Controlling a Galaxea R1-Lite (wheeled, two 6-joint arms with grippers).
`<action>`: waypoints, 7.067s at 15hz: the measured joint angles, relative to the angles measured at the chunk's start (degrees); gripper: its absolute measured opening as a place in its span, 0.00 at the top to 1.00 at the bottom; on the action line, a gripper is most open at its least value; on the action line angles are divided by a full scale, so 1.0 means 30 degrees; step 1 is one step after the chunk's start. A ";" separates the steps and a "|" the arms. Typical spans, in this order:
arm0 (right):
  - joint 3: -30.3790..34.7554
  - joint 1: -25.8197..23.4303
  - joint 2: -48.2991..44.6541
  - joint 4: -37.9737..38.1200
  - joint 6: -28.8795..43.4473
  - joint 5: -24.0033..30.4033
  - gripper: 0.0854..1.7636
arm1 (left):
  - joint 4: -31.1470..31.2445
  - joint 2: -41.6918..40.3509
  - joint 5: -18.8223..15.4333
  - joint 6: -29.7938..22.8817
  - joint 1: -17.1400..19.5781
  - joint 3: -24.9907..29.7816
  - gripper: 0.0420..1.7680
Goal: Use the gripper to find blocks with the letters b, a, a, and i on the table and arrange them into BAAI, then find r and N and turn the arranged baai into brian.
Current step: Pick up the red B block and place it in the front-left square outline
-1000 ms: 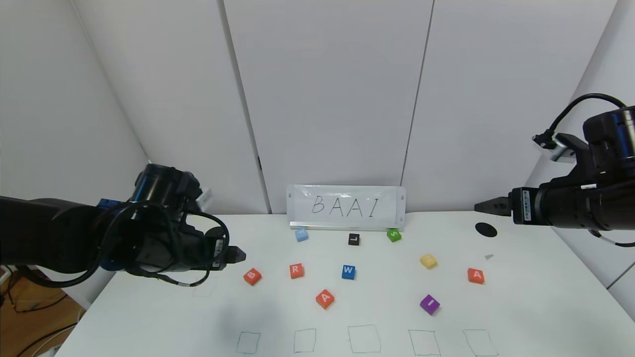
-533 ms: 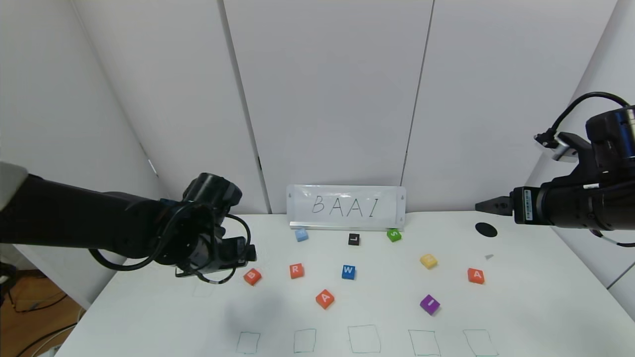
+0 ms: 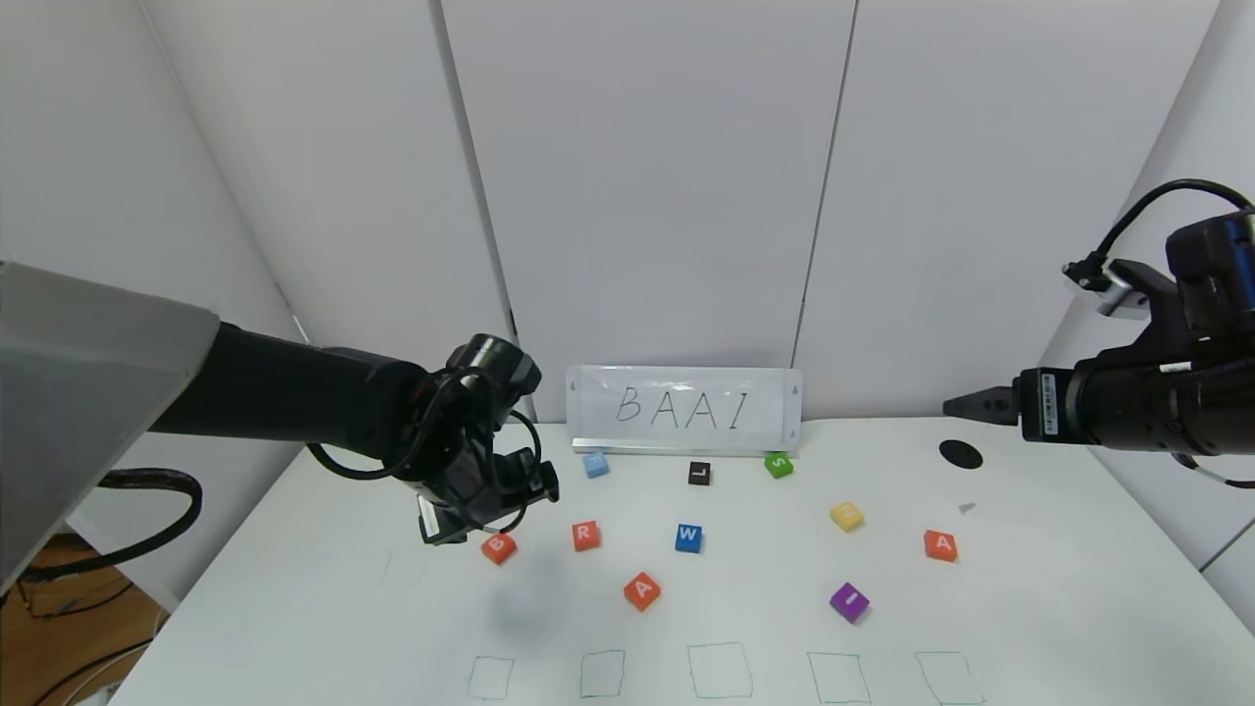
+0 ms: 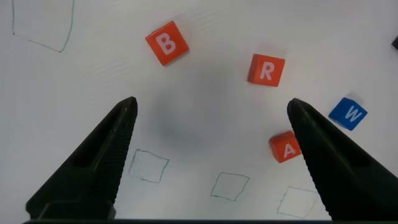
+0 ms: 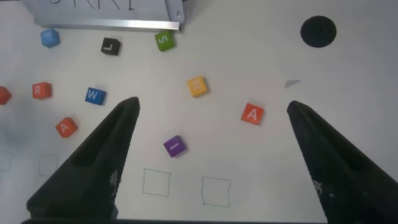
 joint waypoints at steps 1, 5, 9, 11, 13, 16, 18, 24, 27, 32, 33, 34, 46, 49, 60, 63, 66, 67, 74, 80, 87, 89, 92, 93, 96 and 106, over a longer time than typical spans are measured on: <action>0.0012 0.0000 -0.0004 0.0000 0.0000 0.0000 0.03 | 0.0008 0.0289 -0.0146 -0.0236 0.0126 -0.0228 0.03; 0.0028 0.0000 -0.0028 -0.0008 0.0000 -0.0008 0.03 | -0.0037 0.1646 -0.0329 -0.0768 0.1093 -0.1057 0.03; 0.0028 -0.0016 -0.0020 -0.0008 -0.0004 0.0000 0.03 | 0.0528 0.2576 -0.0374 -0.1690 0.1662 -0.1670 0.03; 0.0028 -0.0020 -0.0020 0.0000 0.0000 0.0000 0.03 | 0.1313 0.3100 -0.0382 -0.2747 0.1772 -0.2243 0.03; 0.0028 -0.0008 -0.0037 -0.0020 -0.0004 -0.0008 0.03 | 0.1670 0.3560 -0.0382 -0.3340 0.1808 -0.2556 0.03; 0.0110 0.0000 -0.0093 -0.0037 -0.0012 0.0000 0.03 | 0.1796 0.4137 -0.0382 -0.3779 0.1816 -0.2893 0.03; 0.0114 0.0000 -0.0138 -0.0028 0.0000 0.0000 0.03 | 0.1808 0.4441 -0.0382 -0.3978 0.1829 -0.3060 0.03; 0.0146 0.0045 -0.0142 -0.0028 -0.0004 -0.0008 0.03 | 0.1979 0.5470 -0.0354 -0.4380 0.1983 -0.3795 0.03; 0.0146 0.0065 -0.0142 -0.0037 -0.0004 -0.0012 0.03 | 0.1963 0.5689 -0.0337 -0.4397 0.2028 -0.3913 0.03; 0.0146 0.0020 -0.0138 -0.0028 0.0000 -0.0020 0.03 | 0.2389 0.5856 -0.0366 -0.4425 0.2028 -0.4234 0.03; 0.0138 0.0008 -0.0142 -0.0028 0.0000 -0.0020 0.03 | 0.2463 0.5892 -0.0354 -0.4417 0.2028 -0.4283 0.03; 0.0122 0.0008 -0.0142 -0.0028 0.0000 -0.0028 0.03 | 0.2491 0.5929 -0.0337 -0.4417 0.2011 -0.4307 0.03; 0.0146 0.0028 -0.0130 -0.0037 0.0000 -0.0028 0.03 | 0.4043 0.6441 0.0191 -0.5677 0.2064 -0.5413 0.03; 0.0146 0.0037 -0.0130 -0.0037 0.0000 -0.0028 0.03 | 0.4064 0.6526 0.0203 -0.5742 0.2056 -0.5522 0.03; 0.0130 0.0000 -0.0158 -0.0057 -0.0004 -0.0028 0.03 | 0.4401 0.6839 0.0191 -0.5693 0.1865 -0.5685 0.58; 0.0114 0.0000 -0.0179 -0.0057 -0.0004 -0.0028 0.03 | 0.4433 0.6928 0.0183 -0.5628 0.1825 -0.5908 0.72; 0.0114 0.0000 -0.0211 -0.0065 0.0000 -0.0028 0.03 | 0.4433 0.6965 0.0191 -0.5575 0.1735 -0.5990 0.72; 0.0114 0.0000 -0.0211 -0.0057 0.0000 -0.0028 0.03 | 0.4433 0.6957 0.0191 -0.5547 0.1707 -0.5990 0.72; 0.0114 0.0008 -0.0211 -0.0057 0.0000 -0.0037 0.03 | 0.5157 0.6233 0.0085 -0.5185 0.1239 -0.5953 0.72; 0.0114 0.0037 -0.0211 -0.0057 -0.0004 -0.0037 0.03 | 0.5522 0.4230 0.0085 -0.4153 0.0772 -0.4962 0.72; 0.0146 0.0073 -0.0211 -0.0057 0.0000 -0.0028 0.03 | 0.3121 0.1666 0.0041 -0.2284 -0.0077 -0.0687 0.72; 0.0146 0.0037 -0.0203 -0.0057 0.0000 -0.0037 0.03 | 0.1243 0.0857 0.0041 -0.1398 -0.0597 0.1455 0.72; 0.0146 0.0037 -0.0203 -0.0045 -0.0004 -0.0037 0.03 | -0.0845 -0.0329 0.0041 0.0211 -0.1260 0.4697 0.72; 0.0146 0.0045 -0.0195 -0.0045 -0.0004 -0.0028 0.03 | -0.1329 -0.0723 0.0004 0.0947 -0.1345 0.5713 0.72; 0.0146 0.0073 -0.0167 -0.0045 -0.0004 -0.0037 0.03 | -0.3860 -0.1751 -0.0089 0.3218 -0.1434 0.8566 0.72; 0.0158 0.0081 -0.0175 -0.0049 0.0000 -0.0037 0.03 | -0.8196 -0.1743 -0.0691 0.6396 -0.1455 1.2414 0.72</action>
